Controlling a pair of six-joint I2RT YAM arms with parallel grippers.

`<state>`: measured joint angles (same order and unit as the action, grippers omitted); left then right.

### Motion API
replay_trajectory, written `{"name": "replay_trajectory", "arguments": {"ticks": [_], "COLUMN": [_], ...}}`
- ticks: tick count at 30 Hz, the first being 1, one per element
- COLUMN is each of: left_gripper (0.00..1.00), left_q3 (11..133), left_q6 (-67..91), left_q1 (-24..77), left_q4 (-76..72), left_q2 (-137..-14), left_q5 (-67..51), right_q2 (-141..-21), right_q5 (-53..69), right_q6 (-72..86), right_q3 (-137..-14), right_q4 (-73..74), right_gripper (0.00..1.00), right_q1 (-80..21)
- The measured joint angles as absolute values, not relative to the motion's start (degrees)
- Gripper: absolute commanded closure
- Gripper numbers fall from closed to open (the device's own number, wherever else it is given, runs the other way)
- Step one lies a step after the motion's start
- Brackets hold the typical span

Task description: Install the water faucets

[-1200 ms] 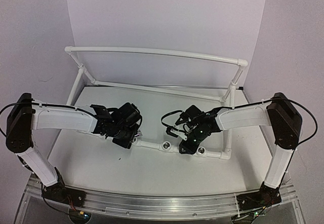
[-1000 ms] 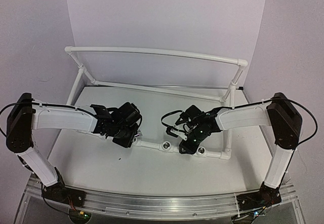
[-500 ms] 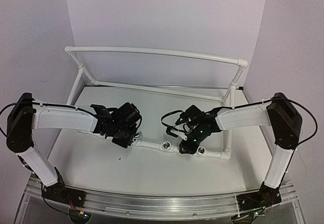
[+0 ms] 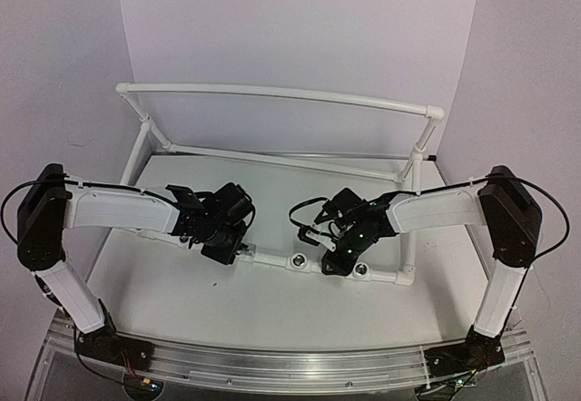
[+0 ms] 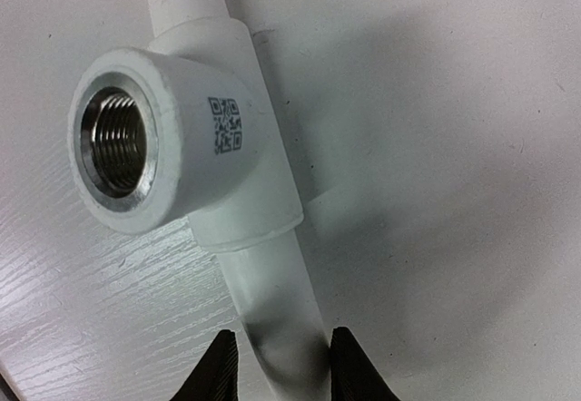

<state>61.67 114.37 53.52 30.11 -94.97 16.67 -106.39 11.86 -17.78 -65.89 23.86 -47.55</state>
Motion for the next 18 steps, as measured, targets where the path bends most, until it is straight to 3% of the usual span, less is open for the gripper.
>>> {"name": "replay_trajectory", "arguments": {"ticks": [18], "left_gripper": [0.91], "left_q3": [67.5], "left_q6": [114.4], "left_q1": [53.4], "left_q4": [38.4], "left_q2": [-97.9], "left_q5": [15.6], "right_q2": [-106.4], "right_q5": [11.8], "right_q6": [-17.9], "right_q3": [-65.9], "right_q4": [23.9], "right_gripper": [0.68], "right_q1": [-47.5]}}
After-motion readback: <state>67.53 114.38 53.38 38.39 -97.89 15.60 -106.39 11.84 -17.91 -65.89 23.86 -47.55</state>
